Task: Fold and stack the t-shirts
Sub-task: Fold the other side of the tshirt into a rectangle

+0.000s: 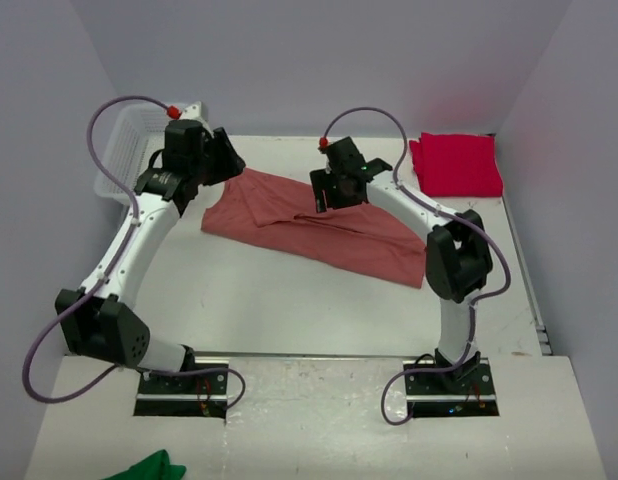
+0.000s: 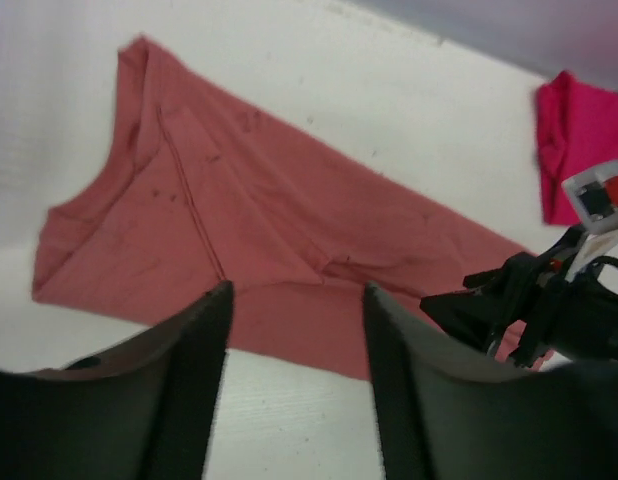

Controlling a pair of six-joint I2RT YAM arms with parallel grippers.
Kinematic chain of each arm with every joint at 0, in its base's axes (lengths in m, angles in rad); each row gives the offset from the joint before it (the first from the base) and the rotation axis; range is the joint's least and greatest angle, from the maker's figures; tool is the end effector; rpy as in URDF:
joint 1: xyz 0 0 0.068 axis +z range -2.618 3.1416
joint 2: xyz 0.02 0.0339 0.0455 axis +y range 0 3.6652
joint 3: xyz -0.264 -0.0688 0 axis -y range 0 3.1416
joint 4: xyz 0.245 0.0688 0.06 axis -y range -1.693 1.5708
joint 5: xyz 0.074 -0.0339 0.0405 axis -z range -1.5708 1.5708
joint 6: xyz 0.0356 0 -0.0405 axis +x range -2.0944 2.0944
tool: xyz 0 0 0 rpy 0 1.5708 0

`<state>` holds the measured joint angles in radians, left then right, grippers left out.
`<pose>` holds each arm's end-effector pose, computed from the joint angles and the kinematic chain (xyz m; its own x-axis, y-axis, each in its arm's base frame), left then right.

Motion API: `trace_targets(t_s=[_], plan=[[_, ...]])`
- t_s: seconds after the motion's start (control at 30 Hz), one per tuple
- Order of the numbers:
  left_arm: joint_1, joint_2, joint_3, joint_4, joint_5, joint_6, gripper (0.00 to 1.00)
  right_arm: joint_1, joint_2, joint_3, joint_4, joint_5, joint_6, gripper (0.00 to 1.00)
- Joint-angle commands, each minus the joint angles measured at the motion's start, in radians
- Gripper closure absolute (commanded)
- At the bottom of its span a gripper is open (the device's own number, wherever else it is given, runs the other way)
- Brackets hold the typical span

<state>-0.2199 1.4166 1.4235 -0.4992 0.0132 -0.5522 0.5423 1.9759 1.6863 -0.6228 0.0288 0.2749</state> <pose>0.3128 -0.0704 0.3843 -0.5131 -0.4228 -0.7470 -0.0466 0.8827 -0.4676 0.3800 0.2278 0.2570 -0.7880 -0.1580 -0.5951 -0.2981 0.9436 0.1442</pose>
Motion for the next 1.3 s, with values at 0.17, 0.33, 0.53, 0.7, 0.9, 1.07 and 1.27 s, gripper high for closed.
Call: trace_targets(t_s=[0.17, 0.33, 0.53, 0.7, 0.9, 1.07, 1.27], plan=[[0.001, 0.067, -0.173, -0.007, 0.212, 0.011, 1.0, 0.001, 0.003, 0.095, -0.114, 0.069, 0.052, 1.0], [-0.001, 0.019, -0.28, 0.03, 0.275, -0.011, 1.0, -0.001, -0.095, -0.092, -0.094, 0.041, 0.087, 1.0], [-0.004, 0.07, -0.325, 0.051, 0.191, -0.008, 0.57, -0.002, -0.207, -0.252, -0.037, -0.009, 0.101, 0.8], [-0.004, 0.177, -0.319, 0.125, 0.186, -0.032, 0.55, -0.001, -0.38, -0.405, 0.028, -0.058, 0.121, 0.78], [-0.004, 0.323, -0.229, 0.157, 0.188, -0.058, 0.57, -0.002, -0.586, -0.49, -0.003, -0.03, 0.115, 0.77], [-0.004, 0.401, -0.161, 0.162, 0.18, -0.077, 0.61, -0.002, -0.704, -0.565, -0.006, -0.009, 0.106, 0.77], [-0.004, 0.45, -0.113, 0.159, 0.171, -0.081, 0.62, -0.001, -0.75, -0.614, -0.003, -0.006, 0.11, 0.77]])
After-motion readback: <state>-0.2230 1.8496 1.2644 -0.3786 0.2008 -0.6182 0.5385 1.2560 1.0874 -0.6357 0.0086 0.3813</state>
